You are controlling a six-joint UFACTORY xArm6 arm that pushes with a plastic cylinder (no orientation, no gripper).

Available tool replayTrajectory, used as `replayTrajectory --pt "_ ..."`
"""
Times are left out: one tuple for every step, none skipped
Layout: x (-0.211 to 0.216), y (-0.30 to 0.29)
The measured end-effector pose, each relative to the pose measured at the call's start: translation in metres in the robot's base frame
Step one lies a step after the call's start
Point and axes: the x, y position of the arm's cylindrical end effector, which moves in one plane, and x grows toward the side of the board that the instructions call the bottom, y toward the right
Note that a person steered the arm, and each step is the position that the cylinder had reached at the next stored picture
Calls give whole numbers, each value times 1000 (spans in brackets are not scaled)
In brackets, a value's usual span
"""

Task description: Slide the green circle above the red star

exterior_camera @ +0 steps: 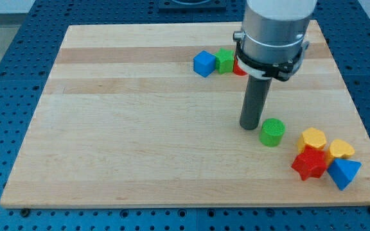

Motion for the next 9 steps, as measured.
replayTrajectory --pt "-2 16" --pt "7 26" --pt "19 26" --pt "23 26" --pt "29 26" --pt "30 26" --pt "30 27" --pt "30 32" --pt "30 35"
